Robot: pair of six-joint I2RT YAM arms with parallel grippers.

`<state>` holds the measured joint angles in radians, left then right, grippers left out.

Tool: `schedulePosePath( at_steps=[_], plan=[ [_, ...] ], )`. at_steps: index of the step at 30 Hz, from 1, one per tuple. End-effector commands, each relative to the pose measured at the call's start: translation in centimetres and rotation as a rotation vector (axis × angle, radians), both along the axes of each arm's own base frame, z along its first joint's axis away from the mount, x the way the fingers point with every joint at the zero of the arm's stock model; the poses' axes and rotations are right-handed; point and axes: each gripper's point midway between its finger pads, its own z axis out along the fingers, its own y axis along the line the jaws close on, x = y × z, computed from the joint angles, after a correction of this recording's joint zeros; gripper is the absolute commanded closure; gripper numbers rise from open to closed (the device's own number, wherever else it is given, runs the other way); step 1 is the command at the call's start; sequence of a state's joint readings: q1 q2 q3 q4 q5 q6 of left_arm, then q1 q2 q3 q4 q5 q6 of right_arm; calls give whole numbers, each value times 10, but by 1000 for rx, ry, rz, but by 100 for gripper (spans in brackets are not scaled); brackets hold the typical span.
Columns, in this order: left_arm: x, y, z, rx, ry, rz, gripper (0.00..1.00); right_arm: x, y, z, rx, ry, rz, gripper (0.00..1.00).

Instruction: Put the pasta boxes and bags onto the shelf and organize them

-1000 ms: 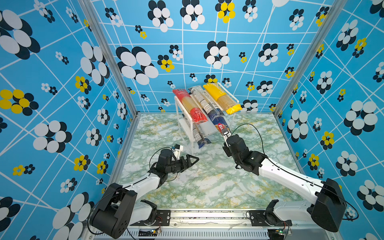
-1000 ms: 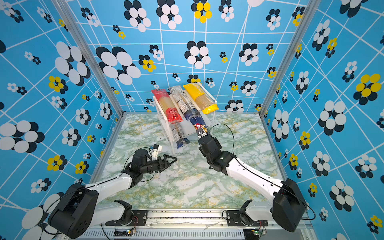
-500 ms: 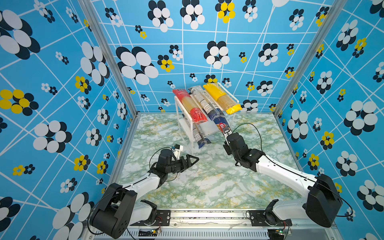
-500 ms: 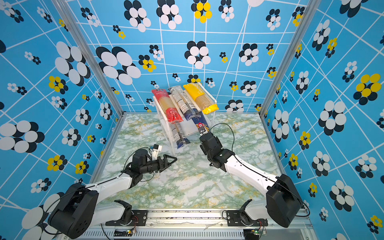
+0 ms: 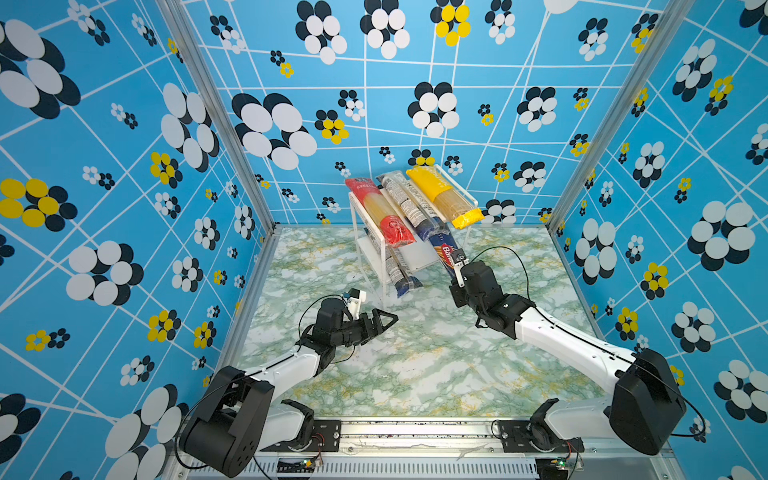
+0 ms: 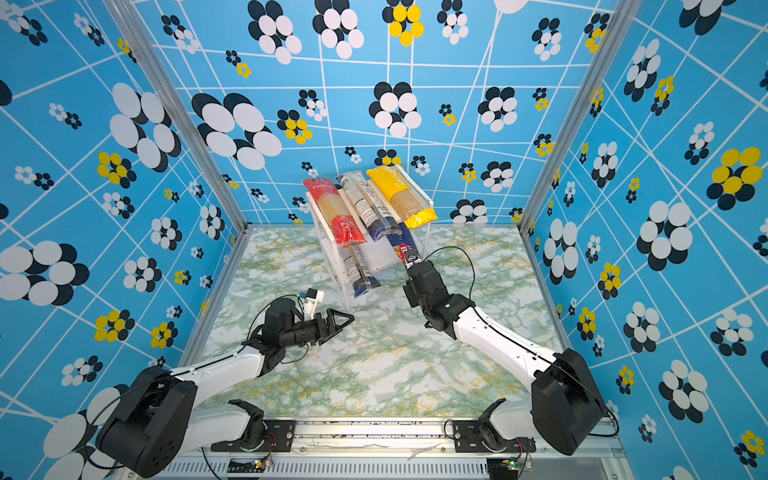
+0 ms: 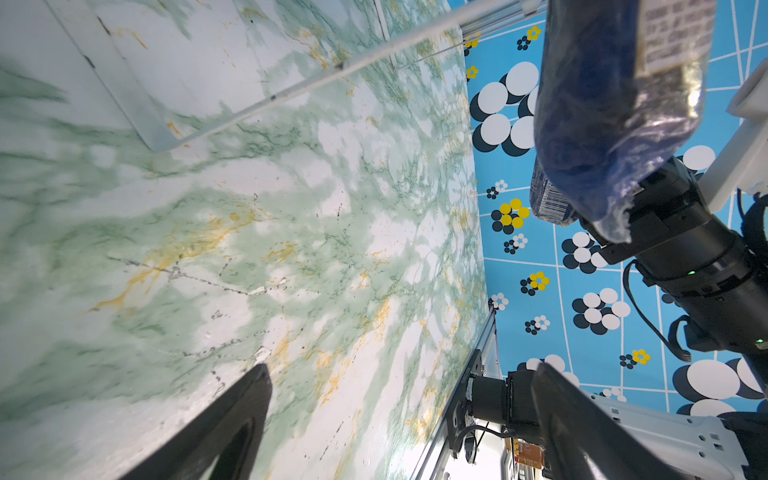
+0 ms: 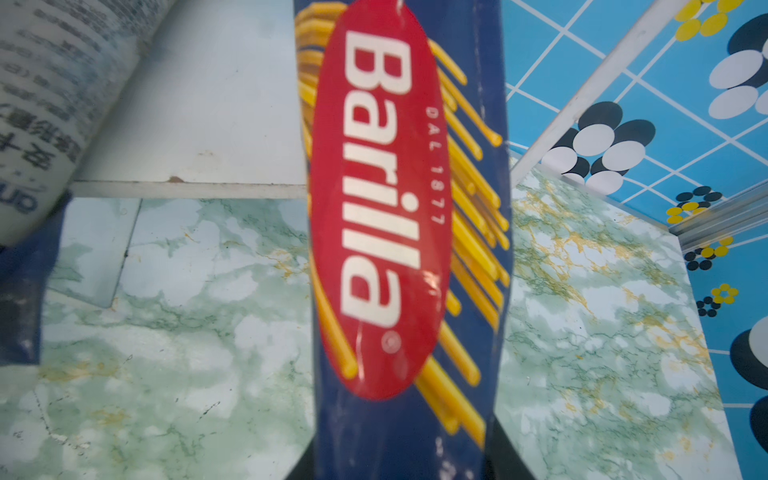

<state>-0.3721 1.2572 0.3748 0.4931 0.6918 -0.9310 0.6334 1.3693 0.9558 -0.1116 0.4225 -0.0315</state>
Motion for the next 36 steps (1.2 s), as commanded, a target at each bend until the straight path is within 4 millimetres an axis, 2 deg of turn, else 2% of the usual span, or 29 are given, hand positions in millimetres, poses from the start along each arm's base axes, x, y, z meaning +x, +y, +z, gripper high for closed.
schedulePosePath(
  at_steps=[1, 25, 36],
  plan=[
    [1, 4, -1, 8, -14, 7, 1, 20, 14, 76, 216, -197, -6, 100],
    [1, 4, 0, 6, -15, 5, 1, 30, 31, 83, 281, -214, 44, 100],
    [2, 4, -2, 5, -9, 8, 1, 29, 39, 73, 170, -235, 45, 100]
  ],
)
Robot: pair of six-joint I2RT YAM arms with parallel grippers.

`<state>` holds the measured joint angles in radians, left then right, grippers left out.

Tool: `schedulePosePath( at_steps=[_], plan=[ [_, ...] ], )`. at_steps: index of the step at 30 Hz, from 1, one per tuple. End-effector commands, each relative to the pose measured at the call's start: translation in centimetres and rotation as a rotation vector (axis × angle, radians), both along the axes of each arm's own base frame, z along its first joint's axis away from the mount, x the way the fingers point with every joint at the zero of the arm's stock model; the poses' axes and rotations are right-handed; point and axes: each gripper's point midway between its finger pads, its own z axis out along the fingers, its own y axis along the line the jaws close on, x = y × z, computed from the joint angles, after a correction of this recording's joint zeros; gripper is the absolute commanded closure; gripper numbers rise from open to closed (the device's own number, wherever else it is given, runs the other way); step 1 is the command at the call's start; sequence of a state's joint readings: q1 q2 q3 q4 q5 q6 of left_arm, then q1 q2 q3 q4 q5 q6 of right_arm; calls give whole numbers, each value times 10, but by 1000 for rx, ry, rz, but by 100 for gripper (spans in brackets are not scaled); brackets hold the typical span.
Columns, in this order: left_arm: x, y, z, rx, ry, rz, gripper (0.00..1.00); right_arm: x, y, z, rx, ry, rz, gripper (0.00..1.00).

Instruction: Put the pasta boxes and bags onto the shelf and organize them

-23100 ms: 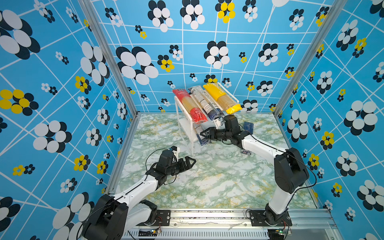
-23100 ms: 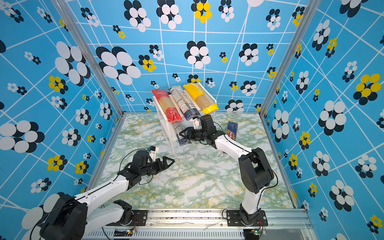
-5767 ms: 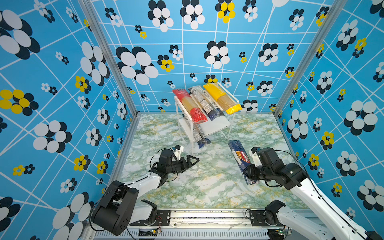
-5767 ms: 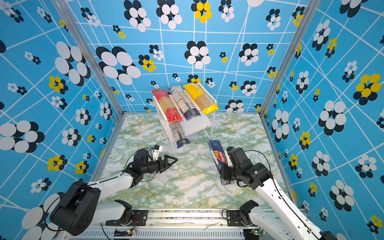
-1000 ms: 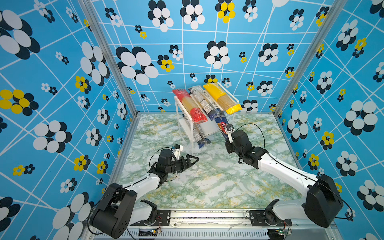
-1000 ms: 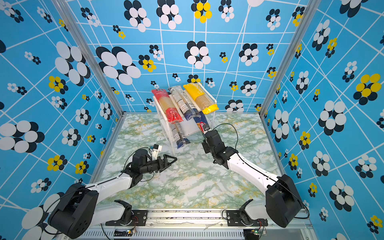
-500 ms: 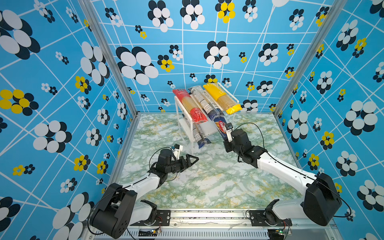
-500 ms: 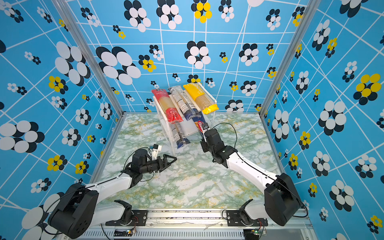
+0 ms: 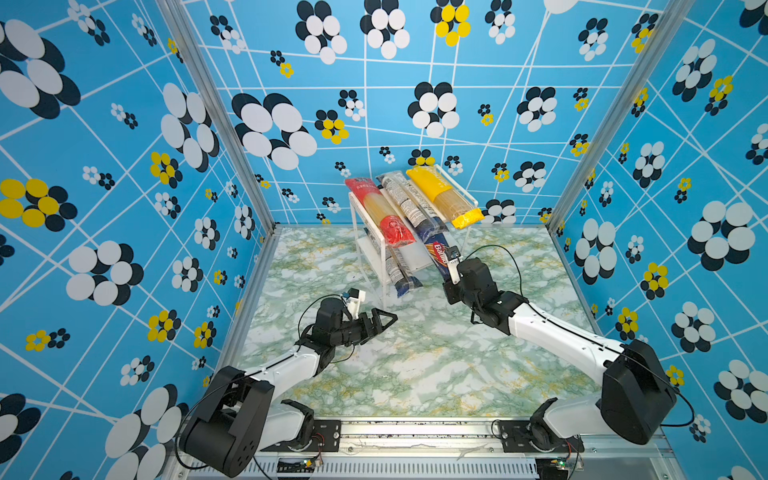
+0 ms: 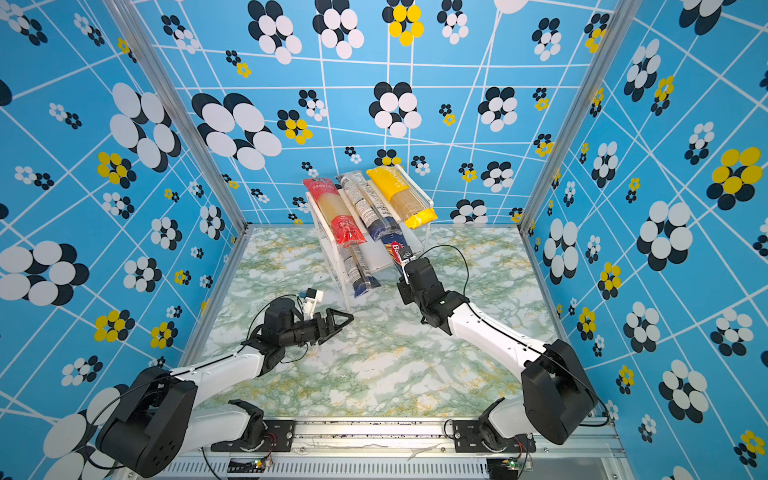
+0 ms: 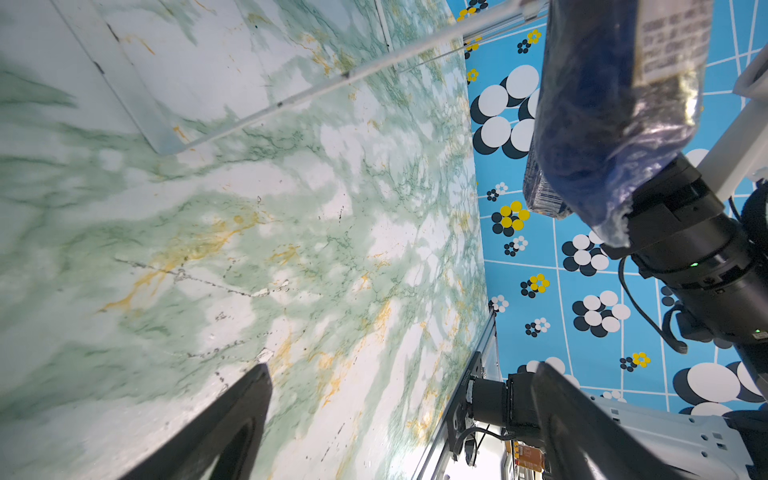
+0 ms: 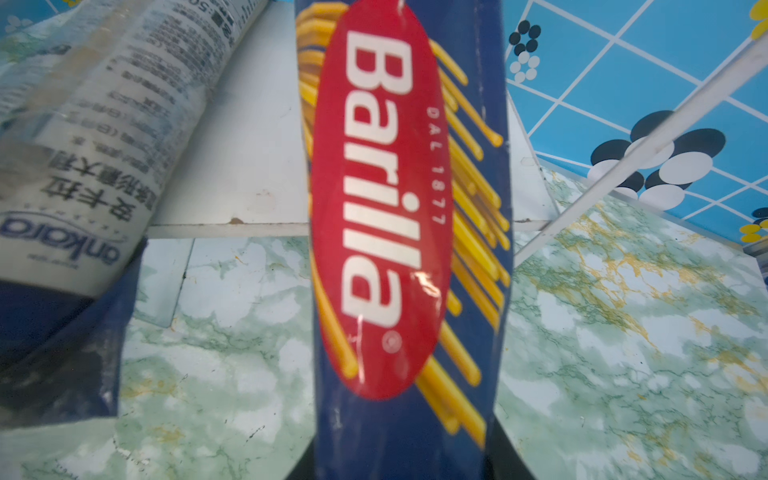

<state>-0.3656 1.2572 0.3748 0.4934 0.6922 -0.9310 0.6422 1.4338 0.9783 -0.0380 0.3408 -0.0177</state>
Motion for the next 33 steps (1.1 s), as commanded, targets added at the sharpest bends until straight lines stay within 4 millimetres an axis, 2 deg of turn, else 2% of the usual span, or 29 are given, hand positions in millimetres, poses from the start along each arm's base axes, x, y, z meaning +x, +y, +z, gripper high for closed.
schedulePosePath(
  at_steps=[1, 16, 33],
  plan=[
    [0, 3, -2, 5, -10, 2, 1, 19, 11, 77, 102, -239, -39, 100],
    [-1, 4, -2, 6, -10, 6, 1, 29, 14, 88, -49, -275, -73, 100],
    [-2, 7, -2, 8, -9, 12, 1, 36, 14, 87, -153, -293, -142, 100]
  ],
)
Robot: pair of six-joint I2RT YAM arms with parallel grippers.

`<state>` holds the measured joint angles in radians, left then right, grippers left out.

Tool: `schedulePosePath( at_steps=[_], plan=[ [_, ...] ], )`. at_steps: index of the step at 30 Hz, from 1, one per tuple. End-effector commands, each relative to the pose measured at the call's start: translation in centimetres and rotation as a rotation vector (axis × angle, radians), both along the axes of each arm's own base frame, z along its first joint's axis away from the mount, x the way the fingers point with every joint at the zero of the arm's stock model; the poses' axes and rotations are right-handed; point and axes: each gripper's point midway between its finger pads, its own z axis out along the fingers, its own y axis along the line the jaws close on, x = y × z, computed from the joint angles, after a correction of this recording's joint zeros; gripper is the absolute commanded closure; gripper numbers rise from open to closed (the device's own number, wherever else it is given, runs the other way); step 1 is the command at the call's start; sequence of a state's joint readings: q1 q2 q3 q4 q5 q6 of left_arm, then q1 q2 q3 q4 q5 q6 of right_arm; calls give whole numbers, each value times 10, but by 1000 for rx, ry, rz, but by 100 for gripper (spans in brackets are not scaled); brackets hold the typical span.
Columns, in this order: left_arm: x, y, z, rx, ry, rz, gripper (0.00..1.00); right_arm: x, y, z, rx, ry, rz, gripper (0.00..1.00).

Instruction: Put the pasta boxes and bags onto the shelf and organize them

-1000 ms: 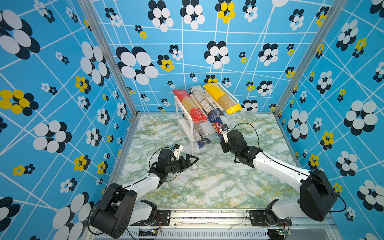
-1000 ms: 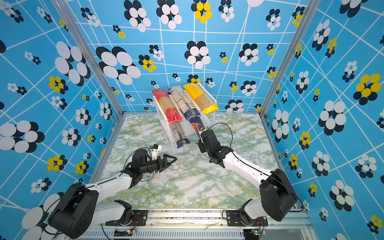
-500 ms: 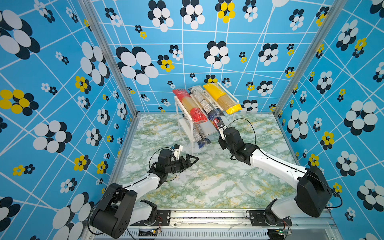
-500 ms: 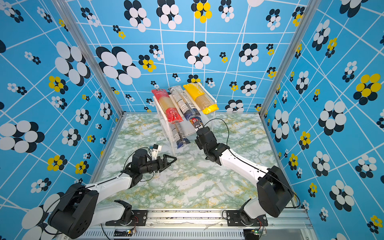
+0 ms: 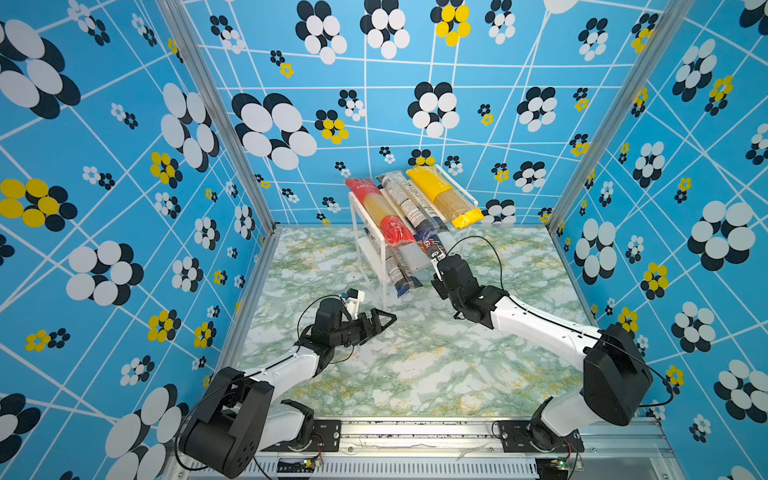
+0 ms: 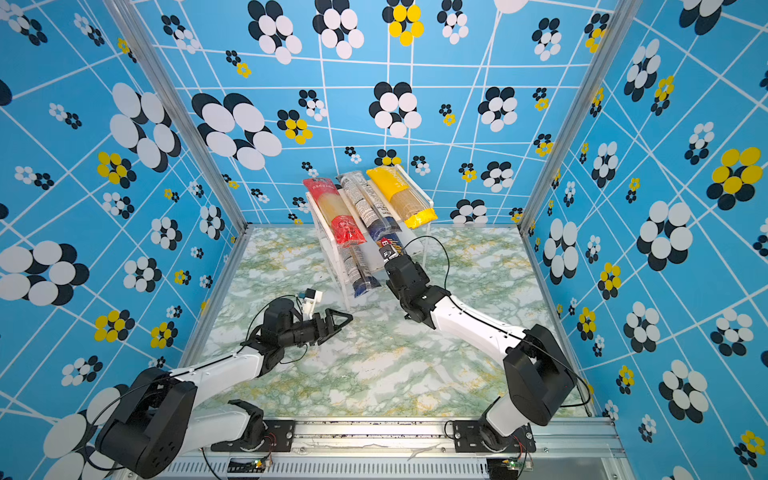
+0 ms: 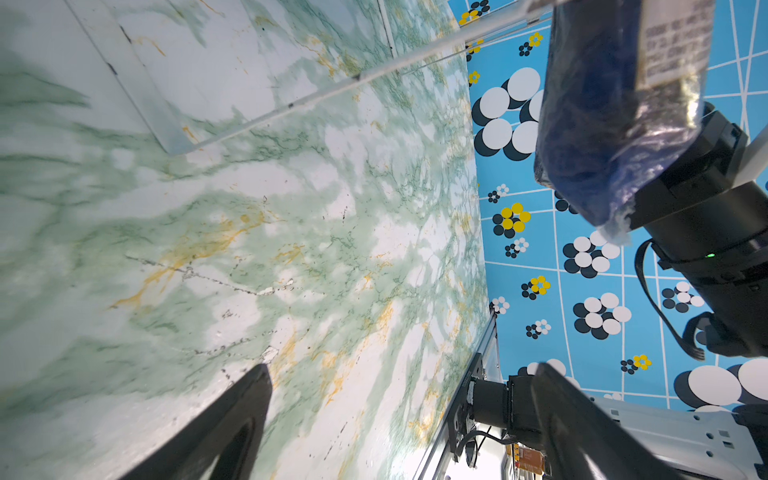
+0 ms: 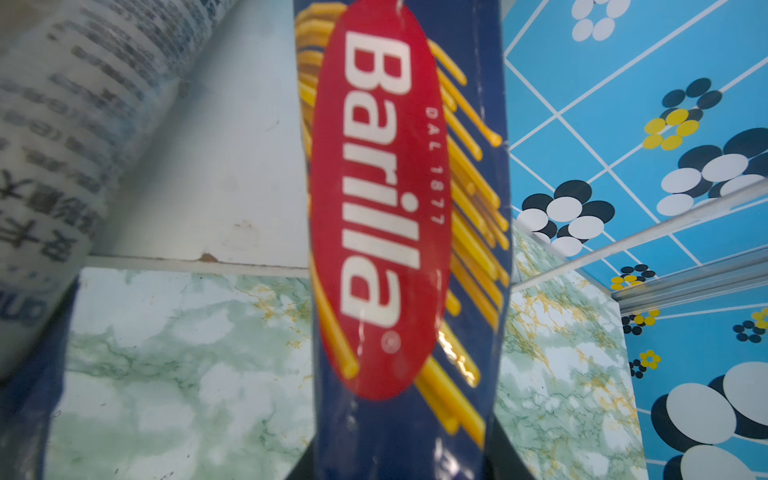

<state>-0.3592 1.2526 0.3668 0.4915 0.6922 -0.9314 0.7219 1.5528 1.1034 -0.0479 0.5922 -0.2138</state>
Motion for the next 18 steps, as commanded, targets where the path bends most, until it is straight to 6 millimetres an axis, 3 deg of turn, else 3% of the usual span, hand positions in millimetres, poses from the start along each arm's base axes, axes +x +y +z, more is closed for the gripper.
schedulePosePath(
  at_steps=[1, 18],
  plan=[
    [-1, 4, 0, 6, -15, 5, 1, 18, 3, 73, 119, -198, -83, 100],
    [-2, 5, -1, 6, -13, 6, 1, 22, 6, 74, 126, -201, -98, 99]
  ],
)
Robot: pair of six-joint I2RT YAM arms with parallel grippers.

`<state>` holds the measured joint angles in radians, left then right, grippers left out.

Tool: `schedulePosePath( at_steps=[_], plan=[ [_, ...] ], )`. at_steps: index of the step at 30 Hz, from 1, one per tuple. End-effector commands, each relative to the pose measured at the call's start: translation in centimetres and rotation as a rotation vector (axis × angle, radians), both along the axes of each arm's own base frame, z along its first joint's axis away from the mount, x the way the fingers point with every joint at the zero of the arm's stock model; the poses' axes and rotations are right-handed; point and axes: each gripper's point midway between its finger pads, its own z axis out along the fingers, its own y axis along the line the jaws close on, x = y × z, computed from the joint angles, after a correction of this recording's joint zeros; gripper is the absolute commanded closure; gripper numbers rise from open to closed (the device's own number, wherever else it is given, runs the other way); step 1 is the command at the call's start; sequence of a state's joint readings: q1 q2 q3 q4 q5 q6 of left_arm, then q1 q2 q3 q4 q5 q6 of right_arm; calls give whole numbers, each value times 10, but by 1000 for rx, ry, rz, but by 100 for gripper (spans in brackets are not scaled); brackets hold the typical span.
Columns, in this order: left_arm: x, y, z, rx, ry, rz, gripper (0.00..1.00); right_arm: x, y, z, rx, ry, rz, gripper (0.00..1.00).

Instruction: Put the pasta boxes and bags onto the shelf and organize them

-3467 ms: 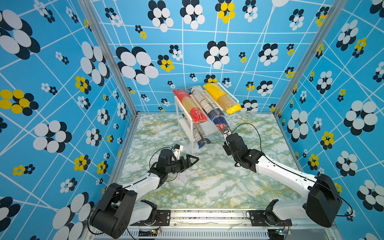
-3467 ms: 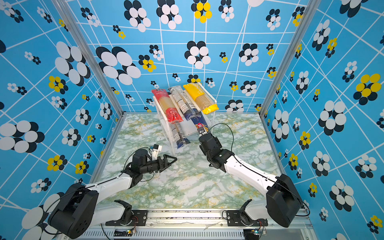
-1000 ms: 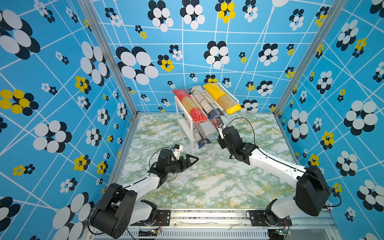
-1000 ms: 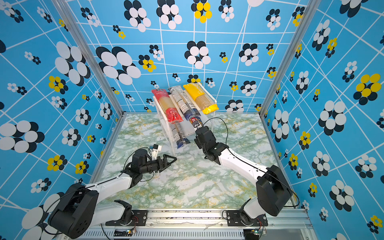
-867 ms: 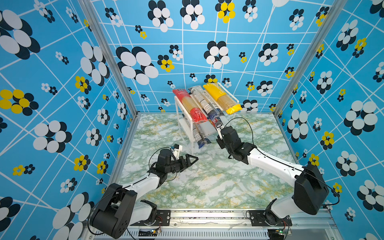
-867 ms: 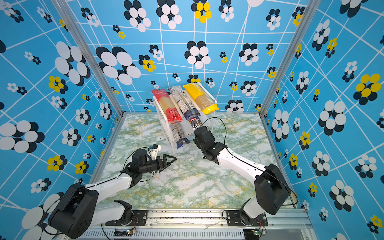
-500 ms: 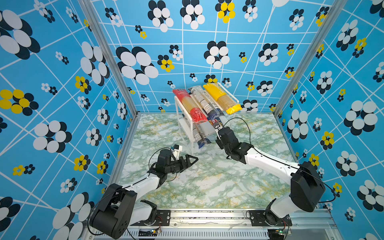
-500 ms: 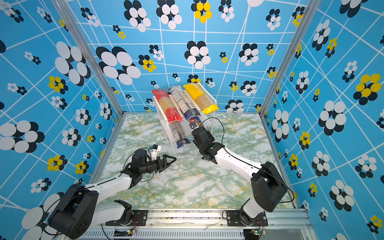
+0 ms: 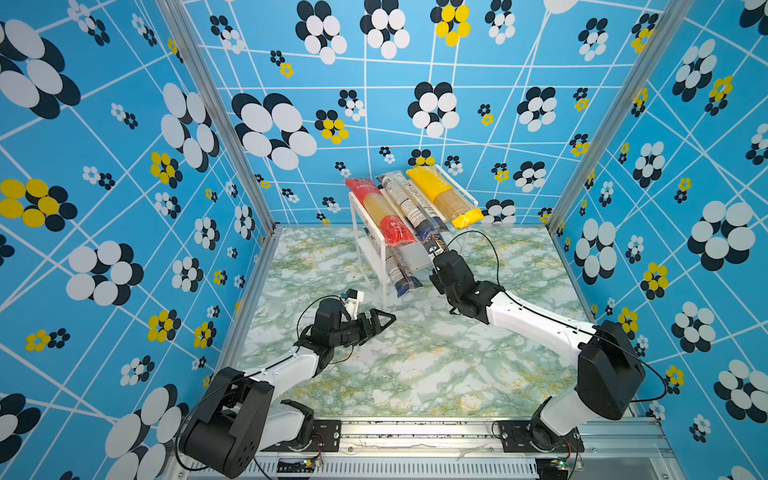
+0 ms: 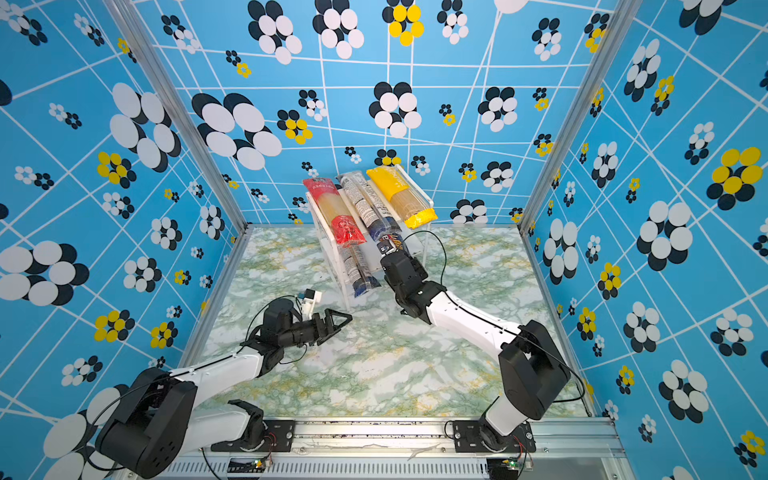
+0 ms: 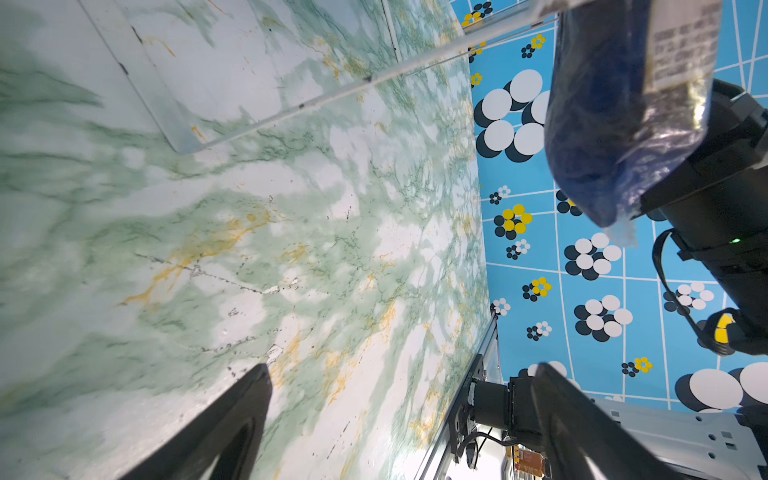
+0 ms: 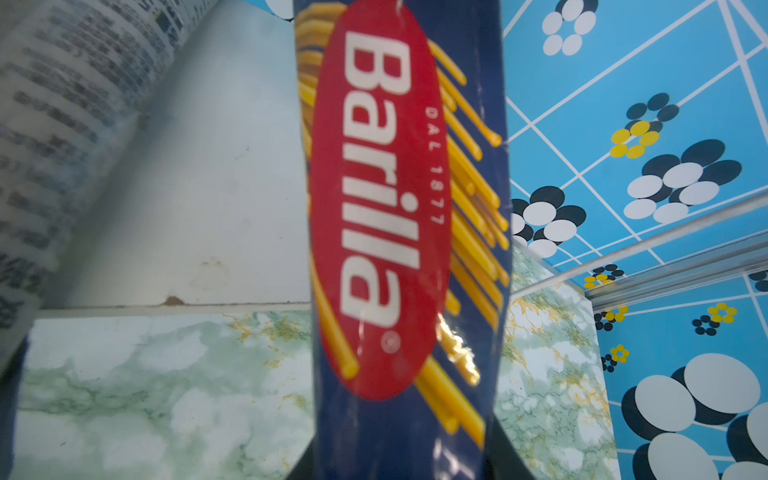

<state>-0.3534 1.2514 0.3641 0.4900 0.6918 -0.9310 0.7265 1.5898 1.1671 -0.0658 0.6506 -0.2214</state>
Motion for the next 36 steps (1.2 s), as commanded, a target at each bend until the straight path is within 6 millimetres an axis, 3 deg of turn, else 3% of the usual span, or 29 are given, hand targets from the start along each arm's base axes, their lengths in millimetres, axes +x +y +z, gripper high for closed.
schedulePosePath(
  at_steps=[1, 20, 36],
  plan=[
    [-3, 3, 0, 5, -17, -1, 1, 13, 6, 63, 149, -178, -52, 99],
    [-1, 4, 1, 2, -15, 2, 1, 16, 10, 63, 185, -200, -54, 90],
    [-3, 5, 3, 5, -18, 3, 1, 23, 13, 65, 218, -215, -64, 89]
  ],
)
